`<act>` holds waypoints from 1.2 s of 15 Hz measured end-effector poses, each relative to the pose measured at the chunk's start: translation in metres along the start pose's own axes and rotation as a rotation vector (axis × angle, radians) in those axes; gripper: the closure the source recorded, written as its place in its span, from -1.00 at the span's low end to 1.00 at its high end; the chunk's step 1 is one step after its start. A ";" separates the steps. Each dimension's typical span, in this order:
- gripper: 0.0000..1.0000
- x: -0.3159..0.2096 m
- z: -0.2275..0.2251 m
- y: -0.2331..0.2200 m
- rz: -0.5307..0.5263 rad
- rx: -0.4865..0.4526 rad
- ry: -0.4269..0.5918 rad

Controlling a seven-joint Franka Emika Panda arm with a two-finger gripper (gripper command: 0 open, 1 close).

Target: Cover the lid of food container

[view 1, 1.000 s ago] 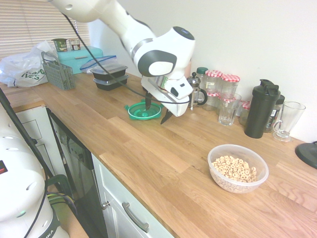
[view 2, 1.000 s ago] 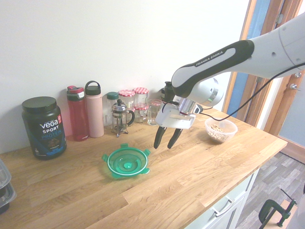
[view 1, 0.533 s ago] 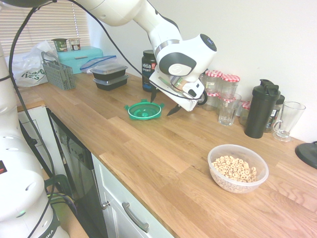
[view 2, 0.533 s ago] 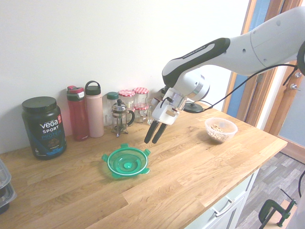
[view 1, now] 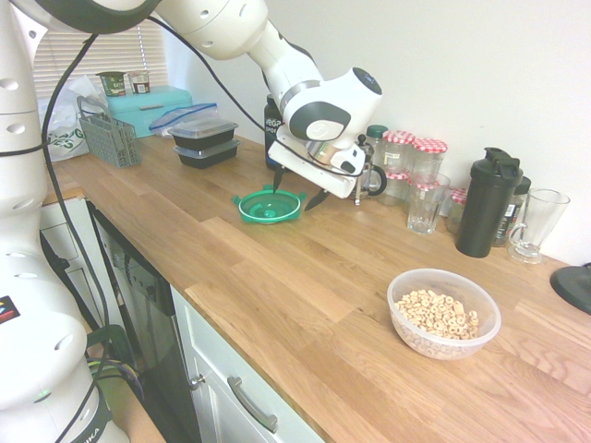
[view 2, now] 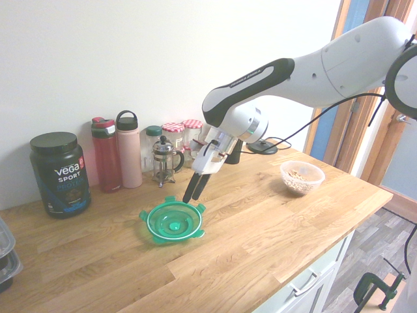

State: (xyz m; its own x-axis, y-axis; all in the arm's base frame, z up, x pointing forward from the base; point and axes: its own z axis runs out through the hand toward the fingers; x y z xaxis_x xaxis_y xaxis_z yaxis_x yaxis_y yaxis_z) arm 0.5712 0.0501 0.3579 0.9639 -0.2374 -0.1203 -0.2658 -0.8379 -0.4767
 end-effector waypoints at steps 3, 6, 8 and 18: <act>-1.00 0.006 0.013 -0.005 0.013 -0.027 -0.014; -1.00 0.010 0.024 -0.001 0.036 -0.046 -0.023; -1.00 0.010 0.028 -0.004 0.047 -0.055 -0.026; 1.00 0.014 0.029 -0.012 0.068 -0.075 -0.009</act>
State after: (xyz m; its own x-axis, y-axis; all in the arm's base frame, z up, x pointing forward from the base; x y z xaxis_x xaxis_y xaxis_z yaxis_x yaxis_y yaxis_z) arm 0.5882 0.0709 0.3371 0.9436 -0.2908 -0.1582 -0.3305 -0.8545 -0.4008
